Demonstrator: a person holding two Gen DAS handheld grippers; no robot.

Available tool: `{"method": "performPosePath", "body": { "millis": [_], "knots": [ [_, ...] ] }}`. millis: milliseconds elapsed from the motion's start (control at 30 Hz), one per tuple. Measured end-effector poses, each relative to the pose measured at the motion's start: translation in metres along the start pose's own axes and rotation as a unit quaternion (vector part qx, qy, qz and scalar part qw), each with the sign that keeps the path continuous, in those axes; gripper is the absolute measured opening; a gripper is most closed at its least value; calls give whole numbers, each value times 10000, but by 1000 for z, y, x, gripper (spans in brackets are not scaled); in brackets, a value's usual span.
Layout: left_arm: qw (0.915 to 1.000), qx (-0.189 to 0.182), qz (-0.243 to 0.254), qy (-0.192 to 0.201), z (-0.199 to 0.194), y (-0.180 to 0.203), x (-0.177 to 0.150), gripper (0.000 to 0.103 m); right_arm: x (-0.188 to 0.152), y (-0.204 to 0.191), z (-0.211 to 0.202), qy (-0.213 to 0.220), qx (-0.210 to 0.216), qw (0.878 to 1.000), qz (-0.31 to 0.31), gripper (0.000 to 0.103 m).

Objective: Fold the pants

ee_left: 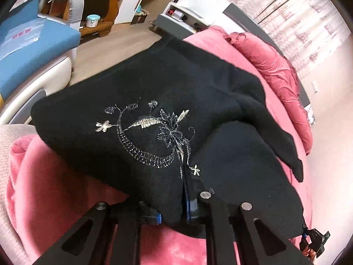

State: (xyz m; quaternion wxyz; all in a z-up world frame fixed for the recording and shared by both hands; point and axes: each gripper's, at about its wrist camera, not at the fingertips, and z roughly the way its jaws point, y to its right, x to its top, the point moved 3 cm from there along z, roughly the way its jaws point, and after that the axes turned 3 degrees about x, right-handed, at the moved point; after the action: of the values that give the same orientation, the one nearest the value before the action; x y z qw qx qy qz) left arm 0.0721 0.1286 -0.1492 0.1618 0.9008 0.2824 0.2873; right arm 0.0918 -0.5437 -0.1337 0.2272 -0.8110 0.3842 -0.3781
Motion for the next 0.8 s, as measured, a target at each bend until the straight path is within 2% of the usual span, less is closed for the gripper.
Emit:
{"method": "performPosePath", "body": {
  "millis": [200, 400, 567, 667, 800],
  "knots": [
    [9990, -238, 353, -102, -22, 9, -11, 12, 9, -3, -36, 277, -238, 9987, -348, 7],
    [9962, -397, 600, -489, -32, 12, -28, 12, 19, 18, -69, 430, -458, 9974, -347, 7],
    [9931, -142, 918, -722, -24, 13, -41, 12, 12, 42, -73, 335, -763, 9958, -367, 7],
    [9925, -13, 881, -843, -10, 11, -41, 14, 3, 60, -60, 181, -952, 9952, -156, 7],
    [9923, 149, 879, -861, -5, 11, -37, 21, -6, 80, -49, -8, -1031, 9946, 86, 11]
  ]
}}
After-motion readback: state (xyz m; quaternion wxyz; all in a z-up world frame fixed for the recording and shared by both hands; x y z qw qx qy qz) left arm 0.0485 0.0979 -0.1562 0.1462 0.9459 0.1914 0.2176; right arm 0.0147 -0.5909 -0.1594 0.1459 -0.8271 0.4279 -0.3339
